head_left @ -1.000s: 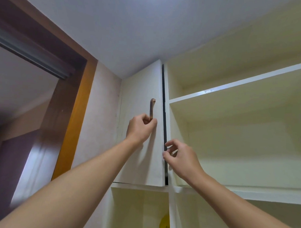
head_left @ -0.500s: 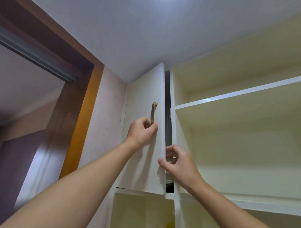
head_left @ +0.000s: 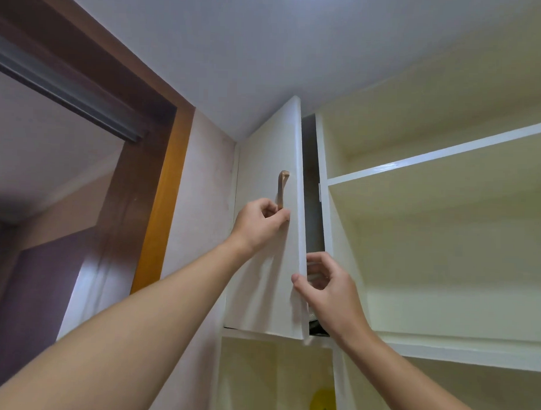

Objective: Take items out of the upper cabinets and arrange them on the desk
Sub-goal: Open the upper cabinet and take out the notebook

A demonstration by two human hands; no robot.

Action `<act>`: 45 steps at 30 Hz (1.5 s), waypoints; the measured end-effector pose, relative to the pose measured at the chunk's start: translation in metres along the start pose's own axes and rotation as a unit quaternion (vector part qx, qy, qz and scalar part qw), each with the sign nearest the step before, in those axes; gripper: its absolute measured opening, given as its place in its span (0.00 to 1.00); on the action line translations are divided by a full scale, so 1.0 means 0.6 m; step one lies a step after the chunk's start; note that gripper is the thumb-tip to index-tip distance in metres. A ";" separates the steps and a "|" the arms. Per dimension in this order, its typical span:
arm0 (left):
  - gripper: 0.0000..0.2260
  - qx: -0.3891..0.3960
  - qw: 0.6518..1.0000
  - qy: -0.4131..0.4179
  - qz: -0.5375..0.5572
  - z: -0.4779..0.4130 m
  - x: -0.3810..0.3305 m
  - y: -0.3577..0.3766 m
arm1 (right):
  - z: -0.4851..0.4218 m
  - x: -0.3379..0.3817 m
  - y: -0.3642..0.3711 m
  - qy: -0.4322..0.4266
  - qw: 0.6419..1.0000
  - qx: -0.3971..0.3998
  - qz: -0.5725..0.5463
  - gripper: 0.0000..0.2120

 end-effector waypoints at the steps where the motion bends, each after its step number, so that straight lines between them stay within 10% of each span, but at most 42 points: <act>1: 0.12 0.000 1.000 0.001 0.003 0.002 -0.002 -0.002 | 0.001 0.003 0.002 -0.002 1.000 -0.001 0.000 0.09; 36: 0.12 -0.059 0.994 -0.089 0.025 -0.006 0.060 -0.250 | 0.066 0.087 0.197 -0.056 0.987 0.147 0.029 0.25; 45: 0.14 -0.007 0.995 0.018 -0.096 0.058 0.052 -0.305 | 0.071 0.069 0.264 -0.049 0.996 0.065 0.037 0.21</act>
Point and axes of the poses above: each hand's wrist, its own z-axis away from the middle knuckle, its own y-axis out of the palm, x = y × z, the point moved 4 cm from there along -z, towards the middle knuckle, and after that the axes turned 10 degrees about -x, right-handed, at the moved point
